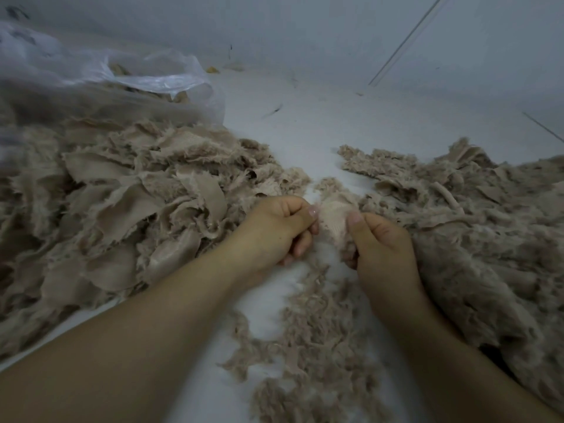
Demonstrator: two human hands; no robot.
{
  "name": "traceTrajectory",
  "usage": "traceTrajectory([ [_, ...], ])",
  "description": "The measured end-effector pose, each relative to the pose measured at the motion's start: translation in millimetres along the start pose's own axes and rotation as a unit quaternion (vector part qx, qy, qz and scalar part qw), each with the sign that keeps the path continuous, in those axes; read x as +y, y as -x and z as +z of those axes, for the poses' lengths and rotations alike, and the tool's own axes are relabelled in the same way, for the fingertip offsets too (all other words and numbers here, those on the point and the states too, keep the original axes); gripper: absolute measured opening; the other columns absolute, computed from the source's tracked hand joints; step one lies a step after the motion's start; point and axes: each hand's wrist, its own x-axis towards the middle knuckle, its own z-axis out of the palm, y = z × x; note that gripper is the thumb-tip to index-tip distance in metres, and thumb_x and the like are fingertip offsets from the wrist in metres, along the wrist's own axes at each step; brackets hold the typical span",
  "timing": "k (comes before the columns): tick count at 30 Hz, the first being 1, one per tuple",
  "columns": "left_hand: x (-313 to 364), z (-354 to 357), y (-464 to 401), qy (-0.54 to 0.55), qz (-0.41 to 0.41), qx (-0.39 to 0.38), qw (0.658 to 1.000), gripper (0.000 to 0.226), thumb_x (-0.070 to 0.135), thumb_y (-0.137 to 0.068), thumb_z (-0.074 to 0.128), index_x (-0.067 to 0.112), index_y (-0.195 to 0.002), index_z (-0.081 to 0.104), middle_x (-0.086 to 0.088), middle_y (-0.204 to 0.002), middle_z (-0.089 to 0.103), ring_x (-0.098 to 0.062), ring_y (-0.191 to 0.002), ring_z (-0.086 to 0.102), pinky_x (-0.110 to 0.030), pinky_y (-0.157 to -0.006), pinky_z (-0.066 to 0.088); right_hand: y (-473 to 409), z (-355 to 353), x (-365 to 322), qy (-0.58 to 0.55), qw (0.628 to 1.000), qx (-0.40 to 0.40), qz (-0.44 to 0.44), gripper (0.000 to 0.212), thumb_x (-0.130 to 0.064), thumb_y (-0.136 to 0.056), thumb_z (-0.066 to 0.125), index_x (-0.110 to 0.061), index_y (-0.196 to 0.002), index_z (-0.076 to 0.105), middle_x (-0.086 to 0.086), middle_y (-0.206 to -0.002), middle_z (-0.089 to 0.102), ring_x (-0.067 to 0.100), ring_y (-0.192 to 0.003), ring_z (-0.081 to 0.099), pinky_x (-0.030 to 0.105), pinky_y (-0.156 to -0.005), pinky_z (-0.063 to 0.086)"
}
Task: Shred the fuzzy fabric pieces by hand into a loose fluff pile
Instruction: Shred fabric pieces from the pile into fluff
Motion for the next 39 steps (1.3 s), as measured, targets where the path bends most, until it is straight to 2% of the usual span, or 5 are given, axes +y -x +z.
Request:
traceTrajectory([
  [6, 0.6, 2.5, 1.6, 0.01, -0.006, -0.033, 0.999, 0.042, 0.054, -0.081, 0.066, 0.013, -0.072, 0.06, -0.009, -0.05, 0.053, -0.018, -0.032, 0.04, -0.018, -0.038, 0.029, 2.0, 1.7, 0.0, 0.0, 0.998, -0.062, -0.008, 0.044, -0.023, -0.103, 0.049, 0.005, -0.072, 0.061, 0.027, -0.062, 0.059, 0.031, -0.055, 0.057, 0.033, -0.053, 0.05],
  [11, -4.5, 0.1, -0.7, 0.04, -0.023, -0.017, 0.999, 0.023, 0.02, -0.097, 0.057, 0.0, -0.085, 0.057, -0.009, -0.044, 0.05, -0.019, -0.03, 0.035, -0.021, -0.038, 0.025, 1.0, -0.2, 0.4, 0.002, 1.0, -0.014, 0.012, 0.04, -0.019, -0.103, 0.048, 0.002, -0.073, 0.064, 0.005, -0.052, 0.052, 0.011, -0.048, 0.046, 0.023, -0.047, 0.04],
  [22, -4.9, 1.5, -1.4, 0.024, 0.005, -0.003, 1.0, 0.032, 0.023, -0.101, 0.052, -0.005, -0.084, 0.055, -0.005, -0.037, 0.041, -0.013, -0.028, 0.028, -0.017, -0.035, 0.023, 2.0, -0.7, -2.1, 0.053, 0.999, 0.005, 0.0, 0.035, -0.021, -0.1, 0.055, -0.008, -0.069, 0.064, -0.007, -0.047, 0.049, 0.006, -0.046, 0.044, 0.025, -0.047, 0.041],
  [33, 0.0, -3.2, 1.2, -0.055, -0.019, -0.144, 0.988, 0.033, 0.023, -0.098, 0.056, 0.006, -0.07, 0.056, -0.001, -0.035, 0.04, -0.011, -0.029, 0.025, -0.019, -0.035, 0.02, 0.7, 0.3, -2.6, -0.008, 0.999, 0.041, 0.002, 0.032, -0.023, -0.098, 0.06, 0.003, -0.08, 0.069, 0.024, -0.068, 0.065, 0.032, -0.055, 0.057, 0.039, -0.05, 0.048],
  [39, 8.7, -14.7, -8.4, 0.273, 0.107, 0.075, 0.953, 0.033, 0.032, -0.105, 0.036, 0.014, -0.087, 0.056, -0.013, -0.077, 0.07, -0.022, -0.04, 0.053, -0.023, -0.04, 0.039, -3.8, 1.4, -2.8, -0.066, 0.99, 0.119, 0.023, 0.035, -0.016, -0.106, 0.04, -0.013, -0.081, 0.065, -0.006, -0.062, 0.053, 0.006, -0.052, 0.047, 0.021, -0.045, 0.039],
])
